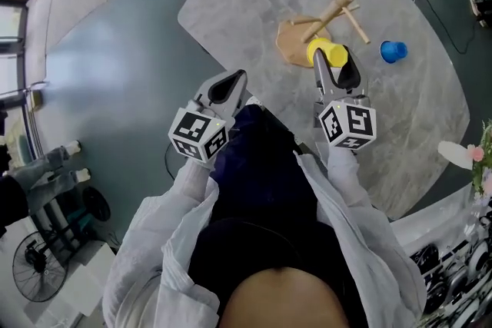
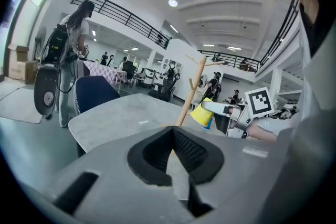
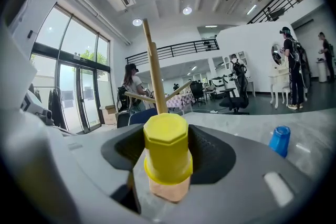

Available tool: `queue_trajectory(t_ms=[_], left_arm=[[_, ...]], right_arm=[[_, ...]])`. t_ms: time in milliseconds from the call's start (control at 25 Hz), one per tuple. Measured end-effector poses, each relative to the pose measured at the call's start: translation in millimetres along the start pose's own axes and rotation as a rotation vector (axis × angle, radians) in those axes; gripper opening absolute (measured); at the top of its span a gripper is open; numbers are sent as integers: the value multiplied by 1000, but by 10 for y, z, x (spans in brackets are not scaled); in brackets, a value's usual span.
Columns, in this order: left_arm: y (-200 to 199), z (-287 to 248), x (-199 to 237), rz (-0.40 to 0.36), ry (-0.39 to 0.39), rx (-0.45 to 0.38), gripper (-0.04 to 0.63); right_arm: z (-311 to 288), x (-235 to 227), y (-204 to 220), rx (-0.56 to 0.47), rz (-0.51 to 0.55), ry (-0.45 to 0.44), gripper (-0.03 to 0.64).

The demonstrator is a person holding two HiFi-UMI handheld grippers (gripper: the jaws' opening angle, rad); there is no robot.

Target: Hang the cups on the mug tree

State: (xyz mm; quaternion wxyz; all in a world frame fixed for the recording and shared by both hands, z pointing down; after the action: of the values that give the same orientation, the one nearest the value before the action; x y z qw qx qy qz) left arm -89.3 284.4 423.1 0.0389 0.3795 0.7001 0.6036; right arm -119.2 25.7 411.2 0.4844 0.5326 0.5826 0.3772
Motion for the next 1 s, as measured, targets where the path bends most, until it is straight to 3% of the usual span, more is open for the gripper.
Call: queue_trajectory(t_ms=[200, 480, 760, 1000], left_arm=[[146, -69, 83, 36, 10, 22, -3], [397, -153, 176, 73, 34, 49, -3], [396, -180, 204, 68, 42, 67, -3], [260, -389, 30, 30, 138, 88, -3]], right_arm=[[-76, 0, 79, -27, 11, 17, 264], [-137, -44, 408, 35, 0, 40, 265], [-144, -14, 487, 73, 11, 35, 295], [81, -98, 397, 69, -2, 48, 325]])
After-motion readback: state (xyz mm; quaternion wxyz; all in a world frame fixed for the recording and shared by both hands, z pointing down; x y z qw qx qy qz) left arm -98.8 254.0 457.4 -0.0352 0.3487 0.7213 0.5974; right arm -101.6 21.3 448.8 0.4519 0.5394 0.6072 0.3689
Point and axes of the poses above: the fingertips, and each gripper's own axes: z backward along the fingers, x to its left, y out of its underside, the point moved 8 cm from there along z, backward along the fingers, and after that the axes turned 13 degrees about y, right-handed, at the moved point
